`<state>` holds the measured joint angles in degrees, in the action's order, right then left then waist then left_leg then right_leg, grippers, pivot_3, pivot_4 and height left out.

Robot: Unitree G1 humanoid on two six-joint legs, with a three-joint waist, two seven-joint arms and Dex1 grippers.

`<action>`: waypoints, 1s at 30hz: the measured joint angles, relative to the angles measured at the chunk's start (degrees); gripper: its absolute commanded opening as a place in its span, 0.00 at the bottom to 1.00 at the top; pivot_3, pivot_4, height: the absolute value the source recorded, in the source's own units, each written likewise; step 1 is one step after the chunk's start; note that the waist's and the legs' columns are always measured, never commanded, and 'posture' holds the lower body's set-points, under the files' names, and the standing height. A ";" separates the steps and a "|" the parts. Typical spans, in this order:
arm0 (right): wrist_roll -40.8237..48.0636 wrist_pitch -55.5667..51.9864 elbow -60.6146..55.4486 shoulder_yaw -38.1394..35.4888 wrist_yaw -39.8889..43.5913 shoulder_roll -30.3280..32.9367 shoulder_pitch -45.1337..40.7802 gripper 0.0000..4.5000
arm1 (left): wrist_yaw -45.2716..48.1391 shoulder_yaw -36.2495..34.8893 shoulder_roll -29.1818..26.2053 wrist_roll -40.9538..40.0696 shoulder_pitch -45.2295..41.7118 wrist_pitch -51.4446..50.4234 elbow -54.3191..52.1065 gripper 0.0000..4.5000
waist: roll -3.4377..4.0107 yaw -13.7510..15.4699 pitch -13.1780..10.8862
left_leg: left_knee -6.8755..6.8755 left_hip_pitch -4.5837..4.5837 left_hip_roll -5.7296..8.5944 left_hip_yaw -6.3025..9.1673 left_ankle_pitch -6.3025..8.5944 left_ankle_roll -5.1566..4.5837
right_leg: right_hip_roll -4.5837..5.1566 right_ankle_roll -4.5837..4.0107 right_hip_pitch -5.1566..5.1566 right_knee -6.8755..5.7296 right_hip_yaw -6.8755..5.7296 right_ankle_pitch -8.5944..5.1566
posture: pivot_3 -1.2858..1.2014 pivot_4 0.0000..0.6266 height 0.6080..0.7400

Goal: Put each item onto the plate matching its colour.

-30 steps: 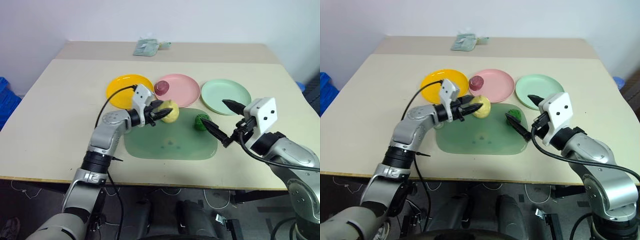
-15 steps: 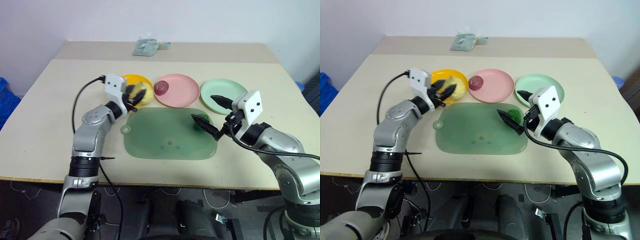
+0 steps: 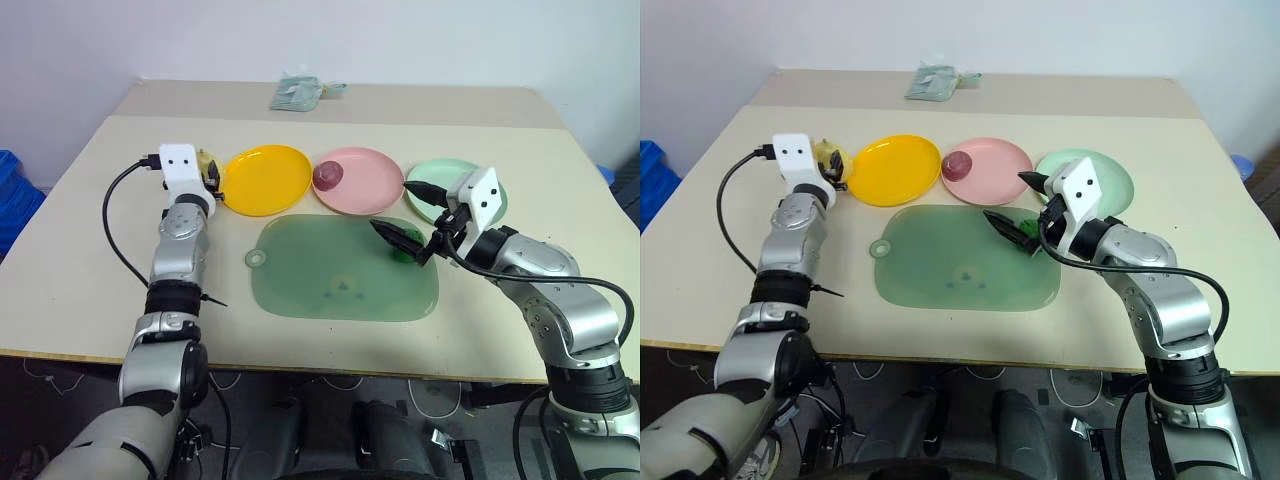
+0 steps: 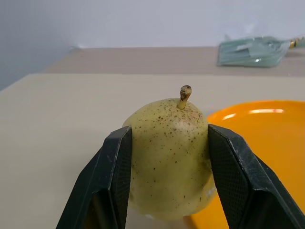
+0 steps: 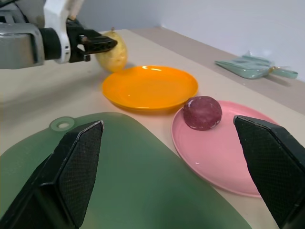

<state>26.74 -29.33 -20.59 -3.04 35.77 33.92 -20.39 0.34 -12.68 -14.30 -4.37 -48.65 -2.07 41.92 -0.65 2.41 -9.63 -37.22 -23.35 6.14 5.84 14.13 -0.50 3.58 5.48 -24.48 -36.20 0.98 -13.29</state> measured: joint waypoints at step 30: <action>-0.74 -4.17 -6.89 -7.83 -4.26 3.50 8.33 1.00 | 11.02 4.02 8.70 -1.13 -9.33 6.52 13.21 0.99 | -0.03 -0.39 -0.02 | -0.02 -0.02 -0.02 -0.06 -0.01 -0.04 | -0.03 0.04 -0.06 -0.04 0.09 0.08 | 0.52 0.24 1.00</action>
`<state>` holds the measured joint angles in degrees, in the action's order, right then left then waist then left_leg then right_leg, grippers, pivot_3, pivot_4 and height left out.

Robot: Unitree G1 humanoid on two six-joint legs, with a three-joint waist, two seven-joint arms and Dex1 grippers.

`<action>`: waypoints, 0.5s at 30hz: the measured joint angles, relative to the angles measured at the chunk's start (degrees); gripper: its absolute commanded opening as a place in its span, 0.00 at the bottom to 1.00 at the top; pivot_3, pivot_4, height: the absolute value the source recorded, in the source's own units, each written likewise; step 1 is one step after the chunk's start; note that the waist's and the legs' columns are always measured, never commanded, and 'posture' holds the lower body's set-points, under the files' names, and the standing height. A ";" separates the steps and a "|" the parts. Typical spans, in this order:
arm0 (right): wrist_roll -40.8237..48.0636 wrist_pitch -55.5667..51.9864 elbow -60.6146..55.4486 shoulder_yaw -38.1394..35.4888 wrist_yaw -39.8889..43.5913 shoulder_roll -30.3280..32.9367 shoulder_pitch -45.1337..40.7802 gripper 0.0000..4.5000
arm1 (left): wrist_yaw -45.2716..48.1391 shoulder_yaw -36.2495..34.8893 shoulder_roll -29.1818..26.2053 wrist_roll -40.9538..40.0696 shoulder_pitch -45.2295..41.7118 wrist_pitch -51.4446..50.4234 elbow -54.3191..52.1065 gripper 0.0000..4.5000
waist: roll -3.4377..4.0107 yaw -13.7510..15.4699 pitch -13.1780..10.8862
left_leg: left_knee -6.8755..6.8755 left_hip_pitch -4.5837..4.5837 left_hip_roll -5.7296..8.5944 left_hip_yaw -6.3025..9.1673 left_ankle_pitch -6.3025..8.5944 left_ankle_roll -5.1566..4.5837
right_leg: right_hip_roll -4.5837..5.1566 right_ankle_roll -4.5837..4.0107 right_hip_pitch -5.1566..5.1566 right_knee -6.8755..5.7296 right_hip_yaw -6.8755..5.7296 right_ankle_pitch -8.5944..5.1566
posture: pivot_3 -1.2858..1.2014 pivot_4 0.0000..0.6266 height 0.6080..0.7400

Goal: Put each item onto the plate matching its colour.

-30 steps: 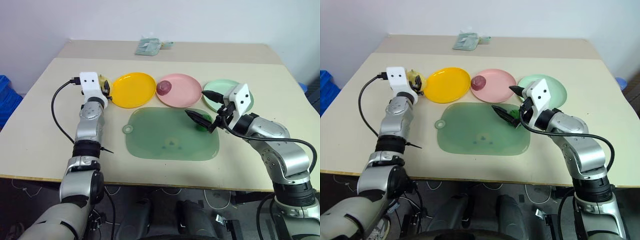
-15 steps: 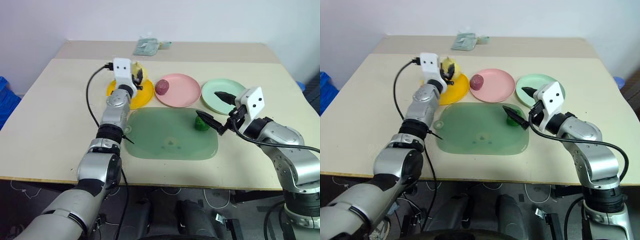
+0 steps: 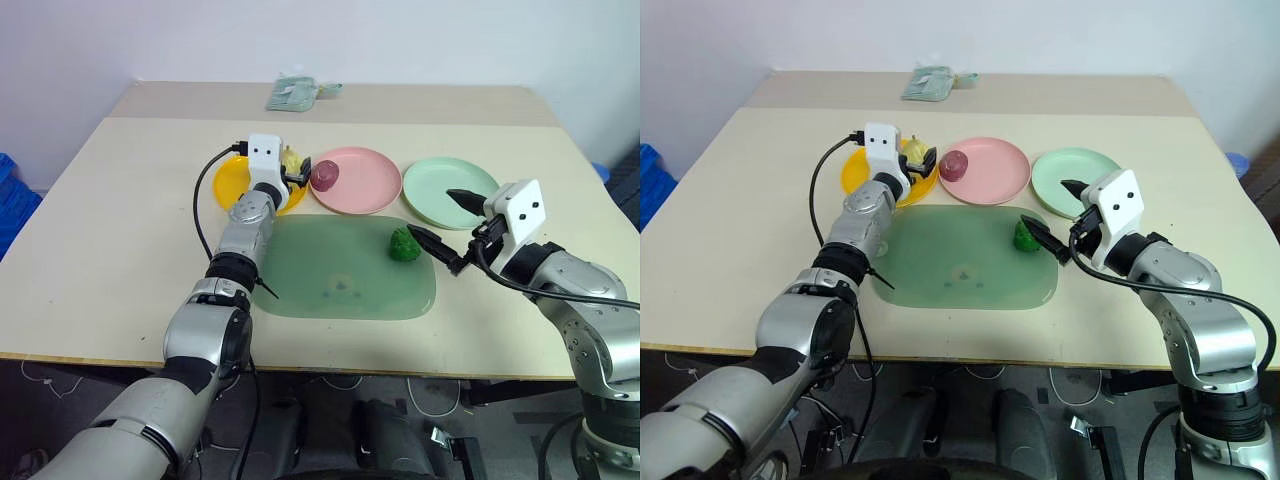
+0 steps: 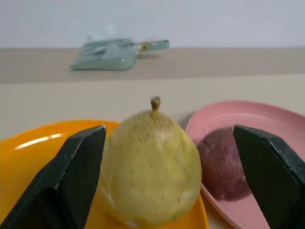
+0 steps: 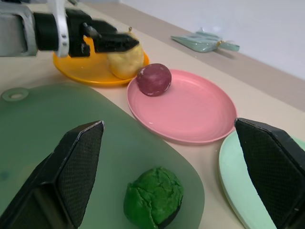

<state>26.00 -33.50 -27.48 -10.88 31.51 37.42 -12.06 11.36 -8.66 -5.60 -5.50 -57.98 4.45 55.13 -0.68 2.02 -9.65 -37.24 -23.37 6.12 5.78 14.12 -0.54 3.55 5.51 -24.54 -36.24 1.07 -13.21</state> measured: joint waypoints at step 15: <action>-0.05 -0.45 -1.17 3.76 -1.22 -2.91 -0.41 1.00 | 19.63 2.56 -13.70 -8.18 30.27 -18.73 -45.60 0.99 | 0.06 0.00 0.03 | 0.00 0.03 -0.05 0.00 -0.01 0.03 | 0.00 -0.09 0.00 -0.01 0.05 0.04 | 0.52 0.24 1.00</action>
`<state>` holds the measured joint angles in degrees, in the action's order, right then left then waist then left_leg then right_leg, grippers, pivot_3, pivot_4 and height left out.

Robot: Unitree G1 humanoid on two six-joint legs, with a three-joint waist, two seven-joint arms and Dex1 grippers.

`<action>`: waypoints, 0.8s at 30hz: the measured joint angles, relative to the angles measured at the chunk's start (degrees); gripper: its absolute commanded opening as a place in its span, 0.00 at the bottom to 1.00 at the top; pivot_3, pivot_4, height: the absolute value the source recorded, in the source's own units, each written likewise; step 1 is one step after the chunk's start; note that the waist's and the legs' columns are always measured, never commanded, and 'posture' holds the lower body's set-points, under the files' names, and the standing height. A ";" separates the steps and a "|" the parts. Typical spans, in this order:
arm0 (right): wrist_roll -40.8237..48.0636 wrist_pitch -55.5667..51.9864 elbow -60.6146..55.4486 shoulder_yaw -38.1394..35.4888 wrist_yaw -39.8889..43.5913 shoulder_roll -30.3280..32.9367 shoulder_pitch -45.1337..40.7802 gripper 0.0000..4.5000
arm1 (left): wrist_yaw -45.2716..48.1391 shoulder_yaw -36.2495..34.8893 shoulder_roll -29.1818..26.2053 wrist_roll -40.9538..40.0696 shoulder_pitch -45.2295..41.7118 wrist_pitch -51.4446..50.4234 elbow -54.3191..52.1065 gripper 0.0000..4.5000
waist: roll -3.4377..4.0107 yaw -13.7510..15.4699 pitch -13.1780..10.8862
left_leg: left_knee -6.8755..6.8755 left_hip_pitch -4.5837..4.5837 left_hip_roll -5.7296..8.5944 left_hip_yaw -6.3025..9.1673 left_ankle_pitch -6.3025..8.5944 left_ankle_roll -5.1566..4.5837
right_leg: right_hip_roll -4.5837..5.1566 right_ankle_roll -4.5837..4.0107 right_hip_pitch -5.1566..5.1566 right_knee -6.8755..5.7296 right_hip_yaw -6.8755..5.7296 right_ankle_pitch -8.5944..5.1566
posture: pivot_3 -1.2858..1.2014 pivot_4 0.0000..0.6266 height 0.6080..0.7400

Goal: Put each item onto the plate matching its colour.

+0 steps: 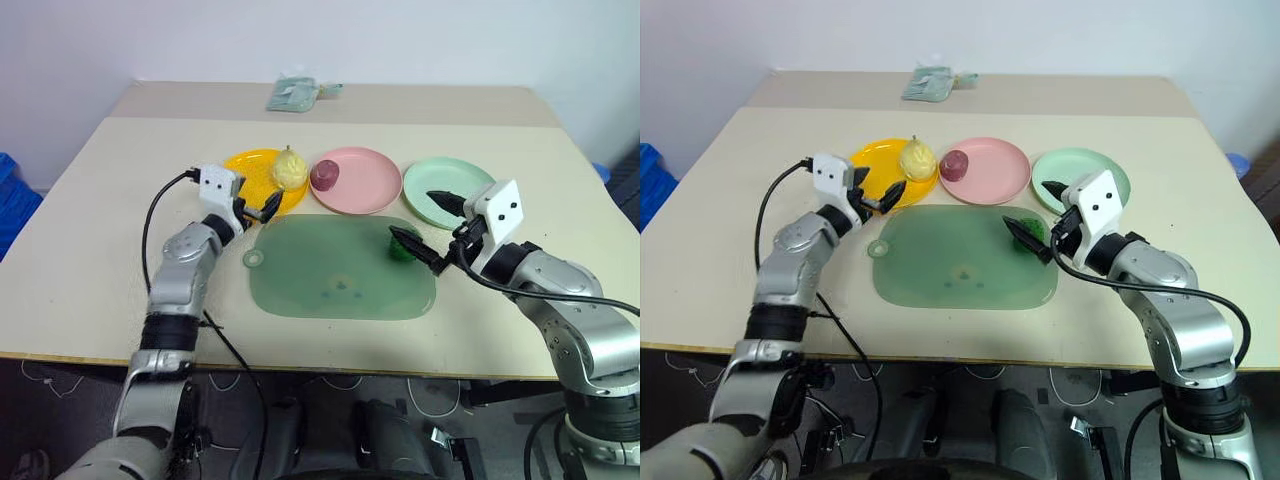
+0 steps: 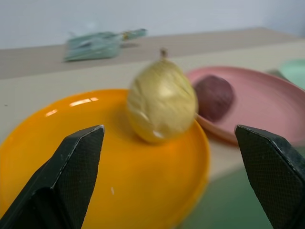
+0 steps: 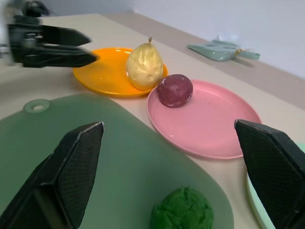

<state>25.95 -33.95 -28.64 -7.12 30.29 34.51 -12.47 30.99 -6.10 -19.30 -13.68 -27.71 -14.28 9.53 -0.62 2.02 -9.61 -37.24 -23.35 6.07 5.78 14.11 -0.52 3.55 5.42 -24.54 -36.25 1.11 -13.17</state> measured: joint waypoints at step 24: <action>-13.02 12.64 24.74 9.03 0.76 -6.07 -4.80 1.00 | 25.00 -2.95 -16.72 -15.57 19.40 -3.31 -21.86 0.99 | 0.08 0.01 -0.01 | 0.09 0.05 -0.05 -0.04 -0.01 0.01 | -0.02 -0.23 0.02 0.06 -0.01 -0.08 | 0.52 0.24 1.00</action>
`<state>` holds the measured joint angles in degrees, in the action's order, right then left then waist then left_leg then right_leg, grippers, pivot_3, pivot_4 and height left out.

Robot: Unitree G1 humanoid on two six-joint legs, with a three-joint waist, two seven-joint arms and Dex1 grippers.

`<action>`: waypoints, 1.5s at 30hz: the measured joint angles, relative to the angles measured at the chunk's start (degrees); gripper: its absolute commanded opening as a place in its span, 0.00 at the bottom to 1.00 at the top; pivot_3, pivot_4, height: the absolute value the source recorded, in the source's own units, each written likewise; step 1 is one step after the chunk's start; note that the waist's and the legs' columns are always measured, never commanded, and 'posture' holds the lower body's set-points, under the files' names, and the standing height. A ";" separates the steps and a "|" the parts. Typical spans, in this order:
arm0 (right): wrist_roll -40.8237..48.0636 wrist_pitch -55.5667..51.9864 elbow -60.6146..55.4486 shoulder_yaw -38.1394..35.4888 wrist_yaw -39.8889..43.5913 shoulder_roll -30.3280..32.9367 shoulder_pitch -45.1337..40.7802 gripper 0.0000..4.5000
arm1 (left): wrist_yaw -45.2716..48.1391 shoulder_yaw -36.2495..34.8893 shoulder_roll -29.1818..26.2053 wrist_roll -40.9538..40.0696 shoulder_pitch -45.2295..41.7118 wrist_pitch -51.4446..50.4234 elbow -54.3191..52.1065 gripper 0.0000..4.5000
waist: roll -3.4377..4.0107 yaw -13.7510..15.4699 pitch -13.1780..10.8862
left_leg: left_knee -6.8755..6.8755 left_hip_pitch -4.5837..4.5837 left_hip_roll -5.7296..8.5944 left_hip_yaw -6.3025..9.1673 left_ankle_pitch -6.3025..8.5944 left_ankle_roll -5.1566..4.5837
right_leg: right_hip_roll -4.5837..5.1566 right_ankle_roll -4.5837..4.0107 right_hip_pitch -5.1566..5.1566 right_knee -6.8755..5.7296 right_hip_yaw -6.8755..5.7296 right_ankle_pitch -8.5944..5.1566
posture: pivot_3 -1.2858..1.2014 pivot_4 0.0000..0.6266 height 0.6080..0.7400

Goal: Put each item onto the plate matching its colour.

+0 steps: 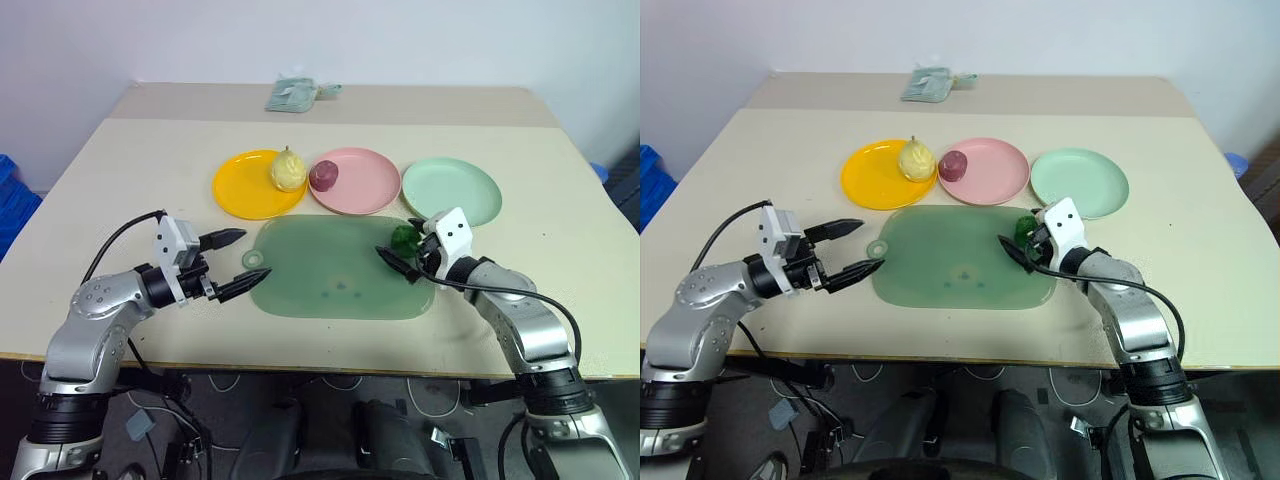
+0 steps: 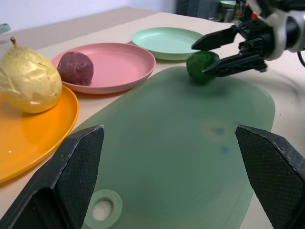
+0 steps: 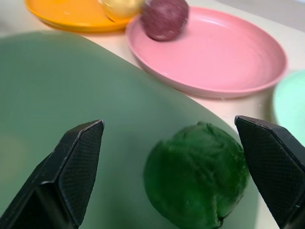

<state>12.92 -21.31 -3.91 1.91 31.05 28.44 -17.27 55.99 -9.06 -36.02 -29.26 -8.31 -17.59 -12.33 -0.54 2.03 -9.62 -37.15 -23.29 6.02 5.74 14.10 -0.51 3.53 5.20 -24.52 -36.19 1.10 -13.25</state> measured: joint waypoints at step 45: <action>-11.49 31.58 68.89 -7.84 -9.42 -0.93 -38.77 0.98 | -22.83 0.45 10.96 8.56 1.49 3.51 -1.72 1.00 | 0.24 -2.82 -0.12 | 0.15 0.02 0.02 -0.08 -0.06 0.07 | -0.04 0.14 -0.04 0.02 0.10 0.09 | 0.52 0.24 1.00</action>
<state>1.43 10.27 64.98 -5.93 21.64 27.51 -56.04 33.16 -8.60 -25.06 -20.70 -6.82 -14.08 -14.05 -0.30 -0.79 -9.74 -37.00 -23.27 6.04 5.66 14.04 -0.43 3.49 5.33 -24.56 -36.17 1.20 -13.15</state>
